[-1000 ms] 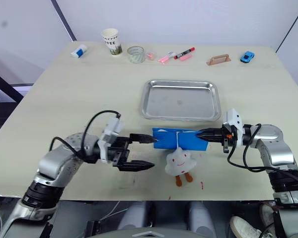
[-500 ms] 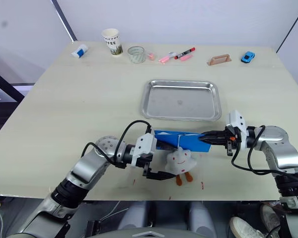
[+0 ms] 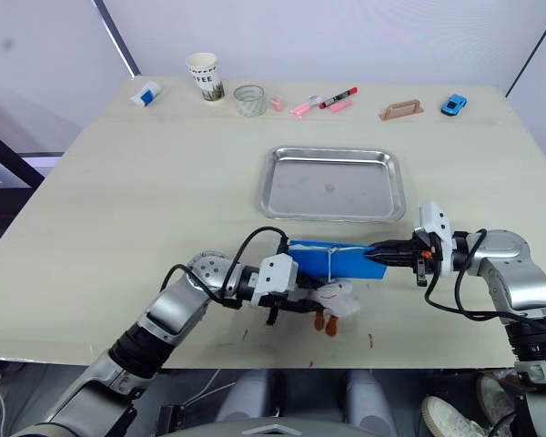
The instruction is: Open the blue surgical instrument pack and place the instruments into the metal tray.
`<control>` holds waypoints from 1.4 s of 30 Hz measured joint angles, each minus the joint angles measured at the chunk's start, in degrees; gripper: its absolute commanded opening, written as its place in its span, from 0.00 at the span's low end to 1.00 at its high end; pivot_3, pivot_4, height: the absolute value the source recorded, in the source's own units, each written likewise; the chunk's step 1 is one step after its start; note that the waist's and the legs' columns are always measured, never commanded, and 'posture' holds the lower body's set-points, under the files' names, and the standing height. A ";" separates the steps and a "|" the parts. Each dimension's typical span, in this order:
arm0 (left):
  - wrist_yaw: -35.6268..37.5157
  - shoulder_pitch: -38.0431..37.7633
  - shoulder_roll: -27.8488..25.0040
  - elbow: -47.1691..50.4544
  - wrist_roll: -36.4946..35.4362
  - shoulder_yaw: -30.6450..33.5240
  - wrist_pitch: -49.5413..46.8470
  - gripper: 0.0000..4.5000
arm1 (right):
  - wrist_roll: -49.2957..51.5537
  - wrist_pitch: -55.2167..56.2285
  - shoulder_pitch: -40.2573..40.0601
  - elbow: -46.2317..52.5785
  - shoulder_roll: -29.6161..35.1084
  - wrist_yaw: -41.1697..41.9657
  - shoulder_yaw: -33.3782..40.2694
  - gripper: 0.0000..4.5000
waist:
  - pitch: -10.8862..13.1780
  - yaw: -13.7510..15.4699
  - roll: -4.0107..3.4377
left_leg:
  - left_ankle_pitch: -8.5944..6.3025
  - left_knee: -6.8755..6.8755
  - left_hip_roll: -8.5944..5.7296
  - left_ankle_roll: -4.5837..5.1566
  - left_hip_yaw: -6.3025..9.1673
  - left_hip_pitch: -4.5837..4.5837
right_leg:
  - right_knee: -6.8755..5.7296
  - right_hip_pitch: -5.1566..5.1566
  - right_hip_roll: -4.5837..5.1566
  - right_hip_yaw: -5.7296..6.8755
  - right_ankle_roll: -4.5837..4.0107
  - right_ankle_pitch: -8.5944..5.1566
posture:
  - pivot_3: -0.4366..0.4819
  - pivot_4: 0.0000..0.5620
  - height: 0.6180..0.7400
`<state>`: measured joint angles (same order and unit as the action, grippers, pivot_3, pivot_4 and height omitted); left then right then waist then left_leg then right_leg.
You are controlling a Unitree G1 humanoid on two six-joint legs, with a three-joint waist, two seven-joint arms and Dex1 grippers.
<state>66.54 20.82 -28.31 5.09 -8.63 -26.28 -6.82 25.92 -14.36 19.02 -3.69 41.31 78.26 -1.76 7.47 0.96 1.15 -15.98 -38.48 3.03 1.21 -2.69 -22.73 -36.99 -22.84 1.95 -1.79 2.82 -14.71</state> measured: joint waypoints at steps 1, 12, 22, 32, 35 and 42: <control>0.23 -0.61 -0.40 0.23 -0.85 1.47 0.30 0.01 | -0.27 0.75 0.03 -0.11 -0.03 -0.01 -0.06 0.00 | 0.00 -0.05 0.00 | 0.00 0.00 0.01 0.00 0.00 0.00 | 0.00 0.00 0.00 0.00 0.00 0.00 | 0.48 0.27 1.00; 3.69 -4.22 -3.65 4.48 -17.25 15.28 -4.17 0.01 | -0.74 3.75 0.55 -2.15 -0.43 0.50 -0.48 0.00 | 0.00 -0.09 0.00 | 0.00 0.00 0.03 0.00 0.02 0.00 | -0.01 0.00 0.01 0.03 0.00 0.00 | 0.48 0.27 1.00; 3.67 -4.26 -8.19 4.06 -23.05 23.17 -9.59 0.01 | -1.06 5.37 1.23 -3.98 -1.17 1.25 -0.56 0.00 | 0.01 -0.17 -0.01 | 0.00 0.01 0.04 0.00 0.00 0.02 | -0.01 0.00 -0.01 0.03 0.00 0.00 | 0.48 0.27 1.00; 3.69 -4.92 -11.46 -0.11 -22.98 26.62 -11.15 0.01 | -0.33 5.77 1.23 -4.79 -1.20 1.63 -0.49 0.00 | 0.02 -0.13 -0.02 | 0.00 0.01 0.04 0.00 -0.02 0.02 | -0.01 0.00 0.00 0.03 0.00 0.00 | 0.48 0.27 1.00; 3.72 -5.75 -12.15 -0.70 -22.62 26.87 -11.15 0.01 | 0.65 4.85 1.04 -4.83 -1.30 1.67 -0.16 0.00 | 0.02 -0.05 -0.03 | 0.00 0.01 0.04 0.00 -0.01 0.02 | -0.01 0.00 0.00 0.04 0.00 0.00 | 0.48 0.27 1.00; 4.47 -7.25 -12.31 -2.36 -21.20 26.91 -9.87 0.01 | 4.97 0.08 -0.41 -3.53 -1.33 1.89 1.87 0.00 | 0.05 -0.13 -0.07 | 0.00 0.01 0.04 0.00 -0.02 0.01 | -0.01 -0.01 0.00 0.03 0.00 0.00 | 0.48 0.27 1.00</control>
<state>71.01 13.58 -40.62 2.73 -29.83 0.63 -16.70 30.88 -14.28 18.61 -7.21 39.98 80.16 0.11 7.52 0.83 1.09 -15.98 -38.46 3.07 1.20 -2.71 -22.72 -37.00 -22.84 1.96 -1.76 2.81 -14.71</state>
